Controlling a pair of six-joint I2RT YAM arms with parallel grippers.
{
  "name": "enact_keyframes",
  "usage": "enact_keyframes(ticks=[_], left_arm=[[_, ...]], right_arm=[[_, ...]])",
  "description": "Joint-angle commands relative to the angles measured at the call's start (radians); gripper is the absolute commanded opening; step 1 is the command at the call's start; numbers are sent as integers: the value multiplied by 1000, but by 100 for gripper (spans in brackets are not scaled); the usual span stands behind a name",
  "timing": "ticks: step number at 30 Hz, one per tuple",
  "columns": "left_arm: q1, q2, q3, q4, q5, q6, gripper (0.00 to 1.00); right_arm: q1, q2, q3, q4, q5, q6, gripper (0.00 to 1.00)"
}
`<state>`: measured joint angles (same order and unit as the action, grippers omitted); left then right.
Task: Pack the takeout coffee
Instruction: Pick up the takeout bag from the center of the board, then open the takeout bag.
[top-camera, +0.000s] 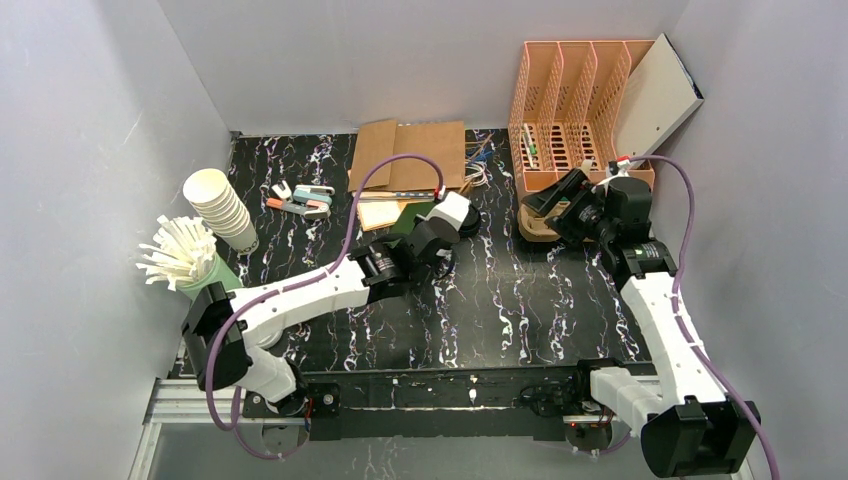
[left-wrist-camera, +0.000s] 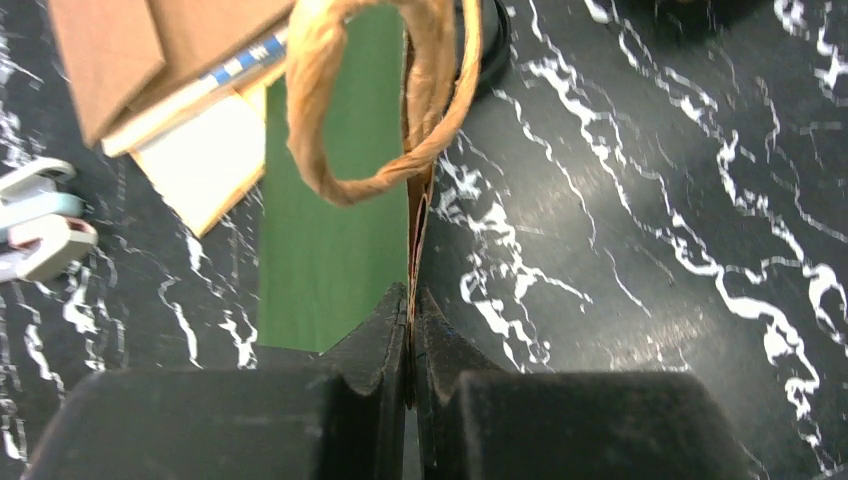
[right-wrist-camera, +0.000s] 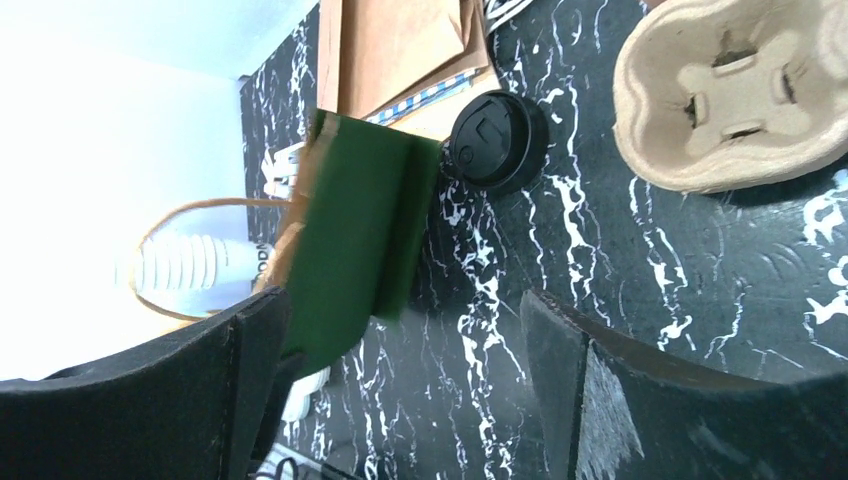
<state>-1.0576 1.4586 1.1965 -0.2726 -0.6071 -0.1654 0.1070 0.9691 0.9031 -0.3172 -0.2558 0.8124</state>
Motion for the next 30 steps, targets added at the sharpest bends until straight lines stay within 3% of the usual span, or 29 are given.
enact_keyframes(ticks=[1,5,12,30], left_arm=[[1,-54,-71,-27,110,-103,0],[1,-80,-103,-26,137,-114,0],[1,-115,-119,-27,141,-103,0],[1,-144,-134,-30,151,-100,0]], right_arm=[[7,46,22,58,-95,43,93],[66,117,37,88,-113,75,82],[213,186,34,137,-30,131,78],[329,326,60,216,60,240,71]])
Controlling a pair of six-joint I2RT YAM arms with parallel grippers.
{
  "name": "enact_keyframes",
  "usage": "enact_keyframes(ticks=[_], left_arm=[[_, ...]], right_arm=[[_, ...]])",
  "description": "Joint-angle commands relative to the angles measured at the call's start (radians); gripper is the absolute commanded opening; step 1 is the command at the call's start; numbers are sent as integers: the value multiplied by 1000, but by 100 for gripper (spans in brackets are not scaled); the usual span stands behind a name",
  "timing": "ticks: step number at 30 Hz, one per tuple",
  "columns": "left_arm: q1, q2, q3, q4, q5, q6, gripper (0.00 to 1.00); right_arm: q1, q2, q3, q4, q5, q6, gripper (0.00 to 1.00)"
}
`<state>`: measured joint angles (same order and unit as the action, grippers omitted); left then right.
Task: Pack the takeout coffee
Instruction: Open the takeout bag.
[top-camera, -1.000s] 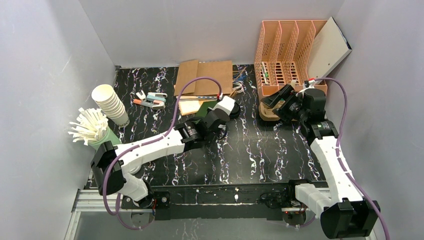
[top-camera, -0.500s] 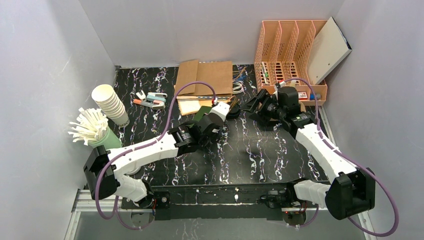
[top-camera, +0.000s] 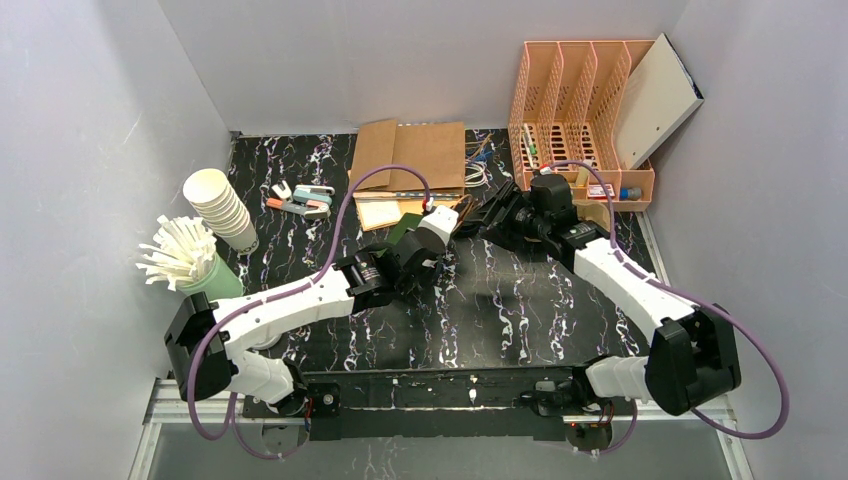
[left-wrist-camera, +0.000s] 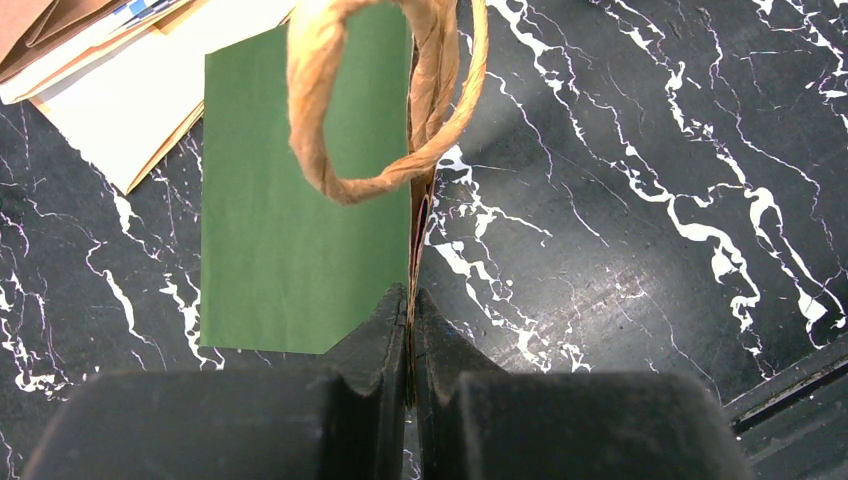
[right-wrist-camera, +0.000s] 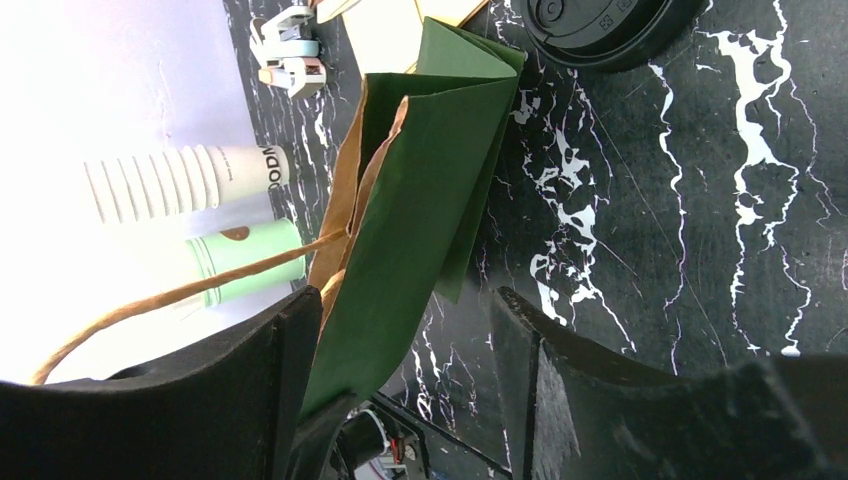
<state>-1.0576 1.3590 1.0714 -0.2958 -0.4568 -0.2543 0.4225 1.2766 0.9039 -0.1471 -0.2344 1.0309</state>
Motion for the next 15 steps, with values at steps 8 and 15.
enact_keyframes(ticks=[8,15], left_arm=[[1,-49,-12,-7,6,-11,0],[1,-43,-4,-7,16,-3,1]], right_arm=[[17,52,68,59,63,30,70],[24,83,76,77,56,42,70]])
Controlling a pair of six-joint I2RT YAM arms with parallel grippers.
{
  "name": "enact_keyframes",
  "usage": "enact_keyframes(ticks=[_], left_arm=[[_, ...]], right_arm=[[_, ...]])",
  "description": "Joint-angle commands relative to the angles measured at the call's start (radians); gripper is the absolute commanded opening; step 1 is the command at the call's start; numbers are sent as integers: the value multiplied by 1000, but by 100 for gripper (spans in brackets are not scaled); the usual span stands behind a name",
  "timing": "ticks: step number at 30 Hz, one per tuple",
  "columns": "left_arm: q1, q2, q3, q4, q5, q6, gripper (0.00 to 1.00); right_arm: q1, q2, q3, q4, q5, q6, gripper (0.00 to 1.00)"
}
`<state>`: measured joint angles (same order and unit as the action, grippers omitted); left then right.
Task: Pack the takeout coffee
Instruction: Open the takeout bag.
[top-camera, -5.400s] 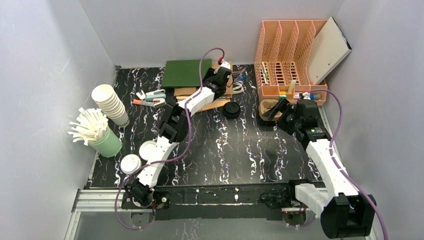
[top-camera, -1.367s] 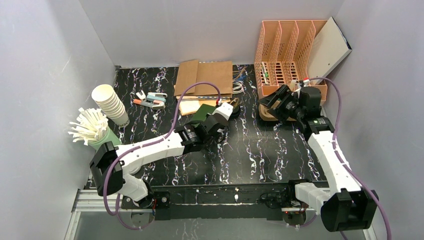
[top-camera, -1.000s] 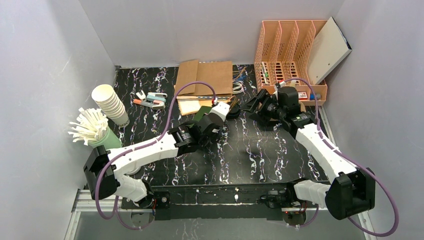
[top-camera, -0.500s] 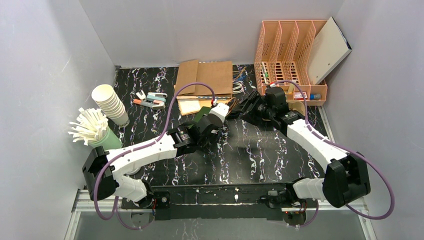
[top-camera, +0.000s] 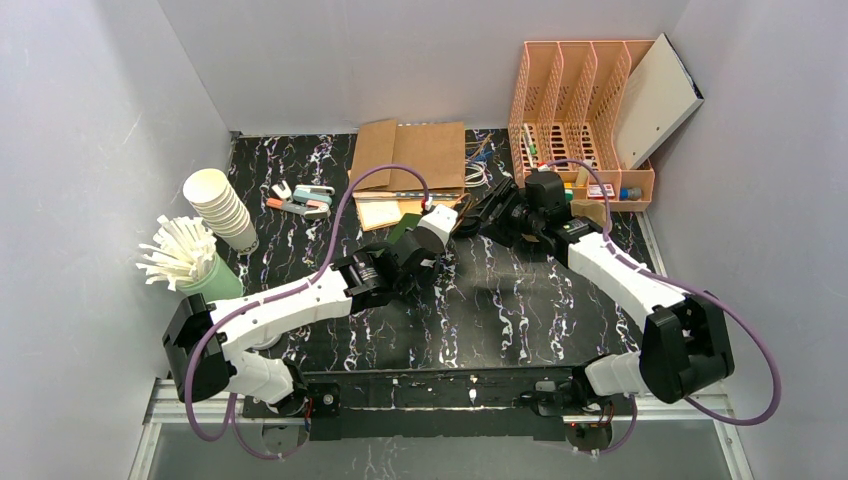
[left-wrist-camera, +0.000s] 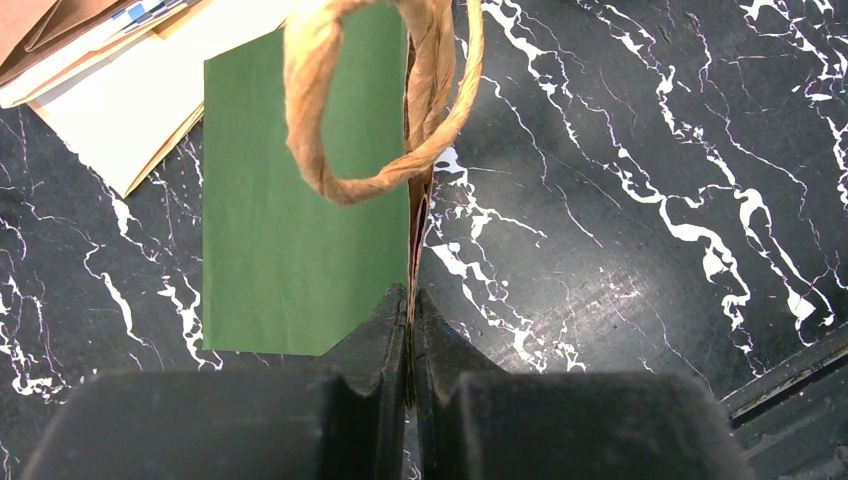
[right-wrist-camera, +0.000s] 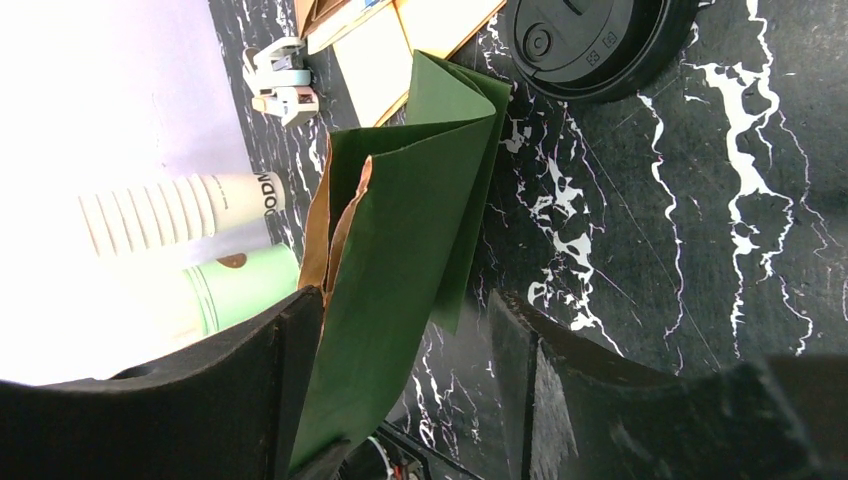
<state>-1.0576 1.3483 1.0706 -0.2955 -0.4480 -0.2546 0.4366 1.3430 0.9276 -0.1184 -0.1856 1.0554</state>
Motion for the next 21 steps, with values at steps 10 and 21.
enact_keyframes(ticks=[10,21], left_arm=[[1,-21,1,-7,19,16,1],[1,-23,-1,-21,34,17,28]], right_arm=[[35,35,65,49,0,33,61],[49,18,64,15,31,38,6]])
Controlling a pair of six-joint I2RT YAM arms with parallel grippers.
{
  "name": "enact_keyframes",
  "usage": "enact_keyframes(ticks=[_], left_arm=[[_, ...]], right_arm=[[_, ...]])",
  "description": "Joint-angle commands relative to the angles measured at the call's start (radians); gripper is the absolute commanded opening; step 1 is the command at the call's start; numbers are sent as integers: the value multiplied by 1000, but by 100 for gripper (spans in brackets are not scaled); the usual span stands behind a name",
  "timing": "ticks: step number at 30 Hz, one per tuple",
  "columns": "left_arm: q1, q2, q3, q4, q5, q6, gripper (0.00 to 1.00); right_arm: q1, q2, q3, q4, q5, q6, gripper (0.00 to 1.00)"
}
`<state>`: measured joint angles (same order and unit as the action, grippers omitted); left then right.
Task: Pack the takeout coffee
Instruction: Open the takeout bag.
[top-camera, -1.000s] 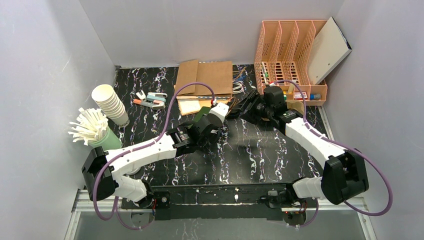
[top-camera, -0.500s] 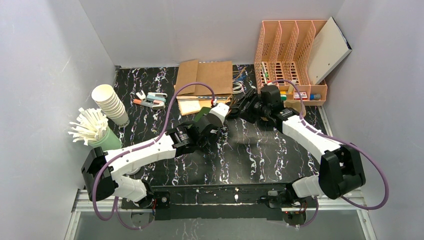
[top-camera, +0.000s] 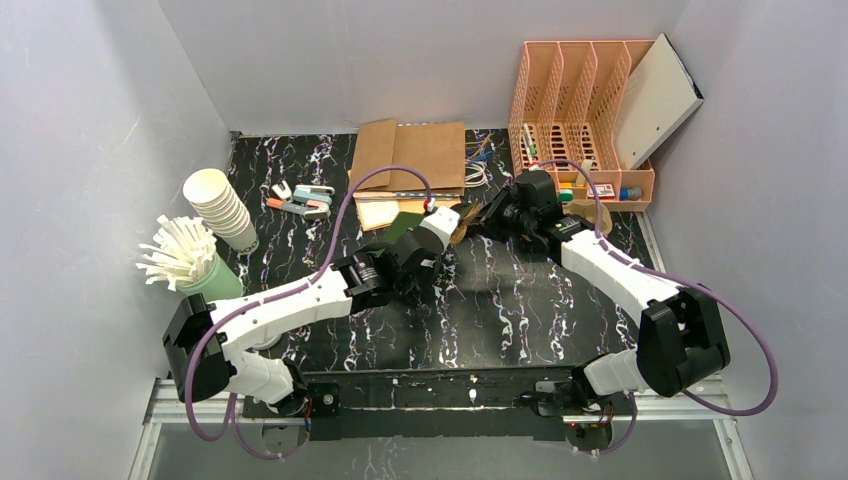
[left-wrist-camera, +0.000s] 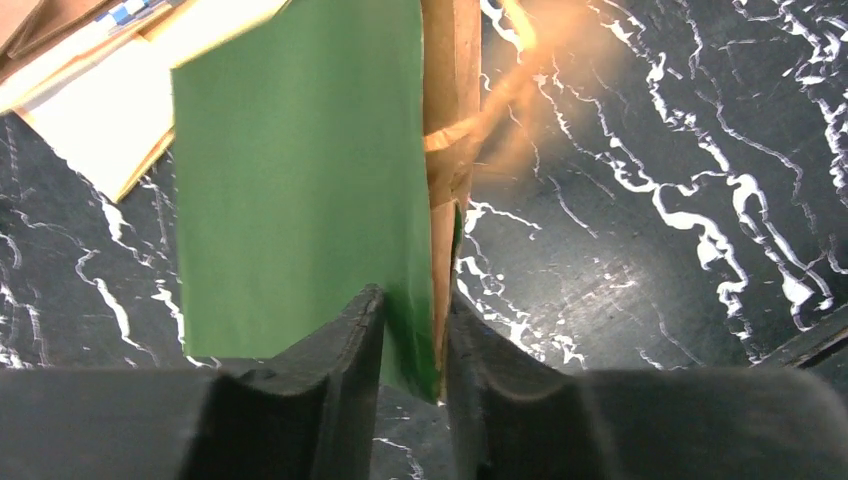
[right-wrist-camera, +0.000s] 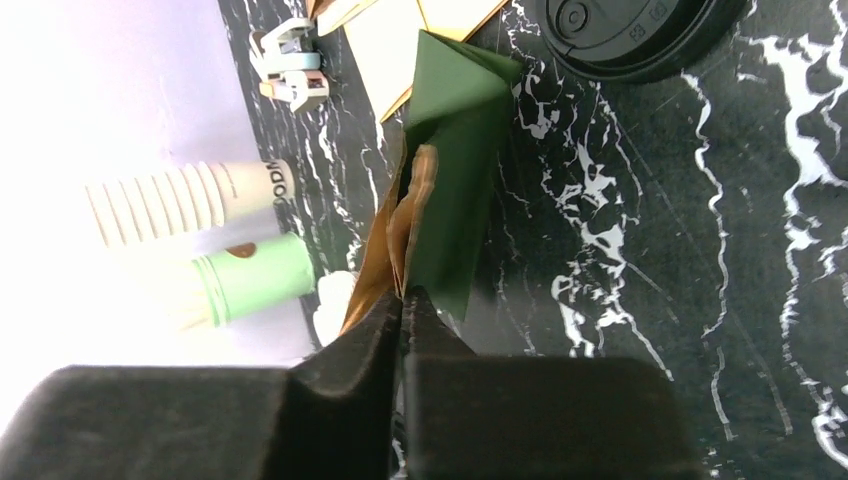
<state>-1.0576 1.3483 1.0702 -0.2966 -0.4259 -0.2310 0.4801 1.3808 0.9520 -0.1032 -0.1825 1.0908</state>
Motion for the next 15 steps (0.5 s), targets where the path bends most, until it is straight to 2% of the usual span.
enact_keyframes(ticks=[1,3,9,15], left_arm=[[1,-34,8,-32,22,-14,38],[1,-60,31,-62,53,-22,56],[1,-144,148,-165,161,-15,80],[1,-100,313,-237,165,21,84]], right_arm=[[7,-19,42,-7,36,3,1],[6,-17,44,-12,38,2,1],[13,-13,50,-1,9,2,1],[46,-28,73,-12,41,-23,1]])
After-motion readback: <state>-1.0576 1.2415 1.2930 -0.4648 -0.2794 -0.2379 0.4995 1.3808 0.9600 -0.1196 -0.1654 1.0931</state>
